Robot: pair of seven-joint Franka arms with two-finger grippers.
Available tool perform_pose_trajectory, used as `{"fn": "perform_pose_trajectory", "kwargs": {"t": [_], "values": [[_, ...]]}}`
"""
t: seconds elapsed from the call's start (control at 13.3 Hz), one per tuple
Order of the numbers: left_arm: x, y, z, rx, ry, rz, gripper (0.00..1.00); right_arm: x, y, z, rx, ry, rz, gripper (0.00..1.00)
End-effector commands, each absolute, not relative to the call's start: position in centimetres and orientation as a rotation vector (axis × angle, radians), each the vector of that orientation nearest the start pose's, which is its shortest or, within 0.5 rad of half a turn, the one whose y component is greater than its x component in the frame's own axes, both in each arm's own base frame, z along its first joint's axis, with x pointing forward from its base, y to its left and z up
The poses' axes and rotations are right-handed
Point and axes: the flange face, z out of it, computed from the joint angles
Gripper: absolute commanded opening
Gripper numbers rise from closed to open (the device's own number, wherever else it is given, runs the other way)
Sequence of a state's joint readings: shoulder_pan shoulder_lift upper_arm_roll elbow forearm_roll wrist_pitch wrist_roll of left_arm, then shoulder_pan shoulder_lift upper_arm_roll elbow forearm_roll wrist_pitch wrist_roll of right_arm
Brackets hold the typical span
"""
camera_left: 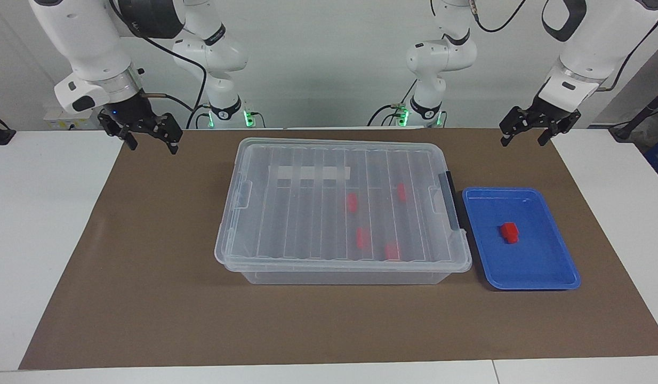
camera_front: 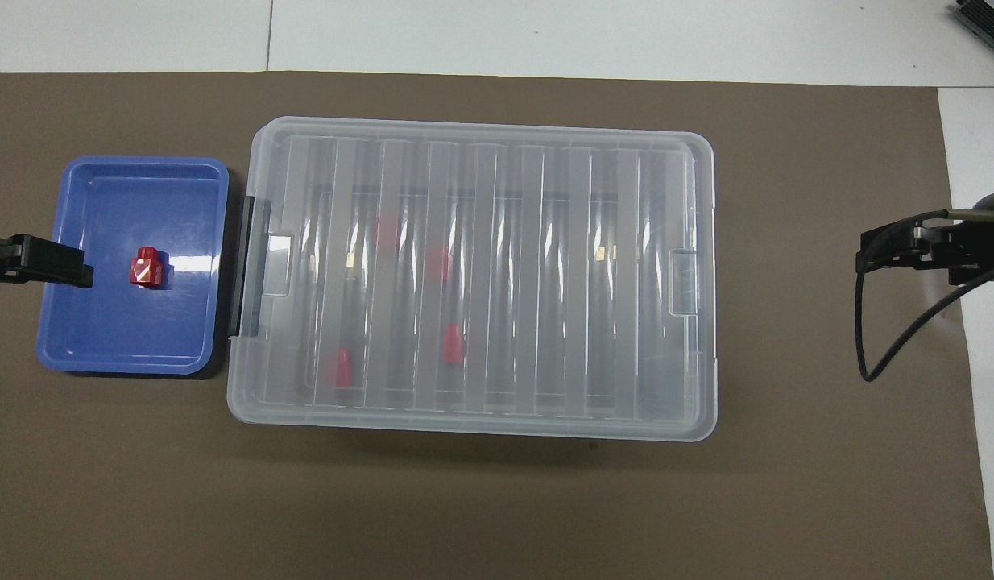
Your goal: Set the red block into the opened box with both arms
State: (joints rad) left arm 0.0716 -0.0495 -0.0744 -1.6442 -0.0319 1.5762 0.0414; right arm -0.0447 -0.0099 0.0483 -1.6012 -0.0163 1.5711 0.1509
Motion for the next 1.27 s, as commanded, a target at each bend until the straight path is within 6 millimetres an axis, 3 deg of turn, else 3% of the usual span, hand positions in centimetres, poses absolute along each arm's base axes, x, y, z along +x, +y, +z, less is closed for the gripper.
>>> {"fn": "perform_pose_trajectory", "kwargs": {"t": [0.0,0.22,0.45,0.75,0.9,1.2], "values": [[53.1,-0.4,61.9,-3.177,0.072,0.026,1.0,54.3,0.2,61.6,-3.151,0.242,0.041,1.0],[53.1,-0.4,61.9,-3.177,0.072,0.026,1.0,54.4,-0.5,61.6,-3.15,0.261,0.039,1.0],[53.1,-0.4,61.8,-3.177,0.072,0.028,1.0,55.5,-0.3,61.8,-3.139,0.276,-0.081,0.99],[53.1,-0.4,61.9,-3.178,0.072,0.026,1.0,56.2,1.1,59.5,-3.128,0.403,-0.099,0.97],[53.1,-0.4,61.9,-3.177,0.072,0.026,1.0,57.1,2.9,57.4,-3.139,0.352,-0.136,0.97],[53.1,-0.4,61.9,-3.177,0.072,0.026,1.0,57.0,5.6,55.9,-3.135,0.352,-0.137,0.97]]}}
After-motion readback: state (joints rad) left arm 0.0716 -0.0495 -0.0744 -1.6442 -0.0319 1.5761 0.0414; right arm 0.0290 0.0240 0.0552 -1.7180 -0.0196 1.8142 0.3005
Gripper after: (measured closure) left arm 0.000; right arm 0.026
